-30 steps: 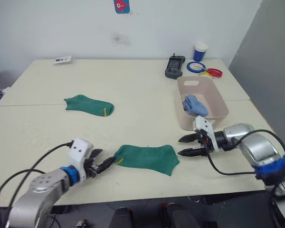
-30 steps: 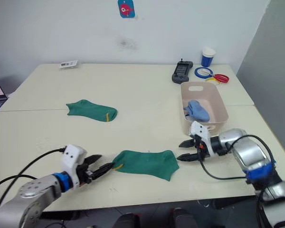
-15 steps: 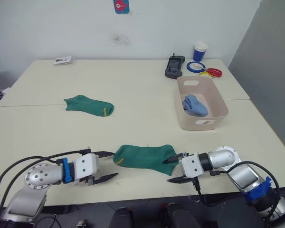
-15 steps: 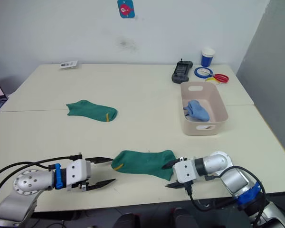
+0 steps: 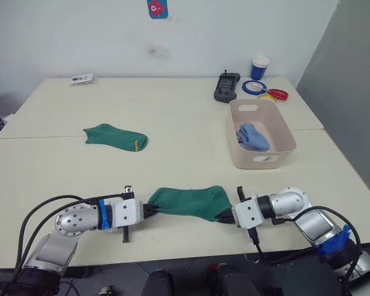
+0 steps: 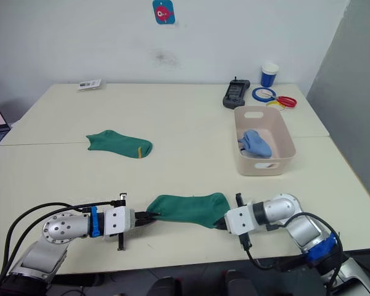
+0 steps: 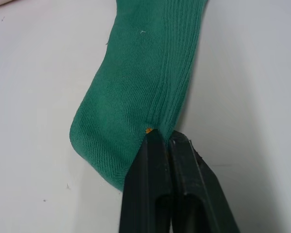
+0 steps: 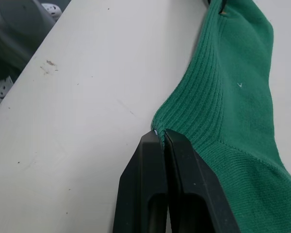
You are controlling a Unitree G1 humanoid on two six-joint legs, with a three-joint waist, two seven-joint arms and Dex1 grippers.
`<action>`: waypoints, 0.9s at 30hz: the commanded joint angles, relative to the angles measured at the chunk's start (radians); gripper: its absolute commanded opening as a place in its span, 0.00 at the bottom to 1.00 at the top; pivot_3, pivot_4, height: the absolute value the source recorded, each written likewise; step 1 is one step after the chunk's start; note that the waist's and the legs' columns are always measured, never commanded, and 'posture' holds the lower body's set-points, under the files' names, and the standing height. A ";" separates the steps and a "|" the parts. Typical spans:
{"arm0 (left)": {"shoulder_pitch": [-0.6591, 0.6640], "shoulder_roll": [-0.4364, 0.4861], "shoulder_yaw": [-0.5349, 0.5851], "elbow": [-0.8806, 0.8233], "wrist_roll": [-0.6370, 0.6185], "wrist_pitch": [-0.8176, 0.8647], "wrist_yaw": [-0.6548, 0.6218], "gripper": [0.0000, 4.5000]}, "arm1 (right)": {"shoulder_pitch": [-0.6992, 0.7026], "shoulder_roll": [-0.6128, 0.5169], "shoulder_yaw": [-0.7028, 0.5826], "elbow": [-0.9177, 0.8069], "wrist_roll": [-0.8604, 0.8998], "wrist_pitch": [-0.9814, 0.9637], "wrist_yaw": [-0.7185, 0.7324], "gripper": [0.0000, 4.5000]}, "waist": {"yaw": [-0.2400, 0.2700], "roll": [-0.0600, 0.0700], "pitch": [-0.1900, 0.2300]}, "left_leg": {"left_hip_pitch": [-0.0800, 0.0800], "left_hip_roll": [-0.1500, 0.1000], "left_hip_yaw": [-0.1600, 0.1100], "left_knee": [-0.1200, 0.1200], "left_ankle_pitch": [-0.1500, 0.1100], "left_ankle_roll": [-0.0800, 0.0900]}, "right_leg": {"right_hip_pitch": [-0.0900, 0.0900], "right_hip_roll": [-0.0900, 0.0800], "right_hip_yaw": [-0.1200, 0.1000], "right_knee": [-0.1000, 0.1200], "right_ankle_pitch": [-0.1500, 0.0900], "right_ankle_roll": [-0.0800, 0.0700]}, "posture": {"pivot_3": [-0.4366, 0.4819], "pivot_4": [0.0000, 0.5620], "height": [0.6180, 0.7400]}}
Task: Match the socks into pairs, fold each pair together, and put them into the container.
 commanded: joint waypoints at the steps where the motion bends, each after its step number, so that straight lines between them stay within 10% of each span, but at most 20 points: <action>1: 0.024 0.012 0.009 -0.091 -0.066 0.023 -0.021 0.00 | 0.009 -0.031 -0.037 -0.084 0.085 0.083 0.045 0.00 | 0.000 0.000 0.000 | 0.000 0.000 0.000 0.000 0.000 0.000 | 0.000 0.000 0.000 0.000 0.000 0.000 | 0.48 0.27 1.00; 15: 0.290 0.430 0.239 -0.620 -0.749 0.813 -0.212 0.00 | 0.018 -0.314 -0.206 -0.629 0.867 1.080 0.100 0.00 | -0.002 0.002 0.002 | 0.001 0.001 -0.003 0.000 0.000 0.000 | 0.001 -0.001 -0.001 0.000 -0.001 0.000 | 0.48 0.27 1.00; 27: -0.139 0.245 -0.064 -0.189 -0.404 0.812 -0.175 0.00 | -0.067 -0.070 -0.084 -0.194 0.543 0.897 -0.030 0.00 | -0.002 0.002 0.001 | -0.004 0.000 -0.002 0.004 0.000 0.000 | -0.002 0.005 0.000 0.000 0.000 0.000 | 0.48 0.27 1.00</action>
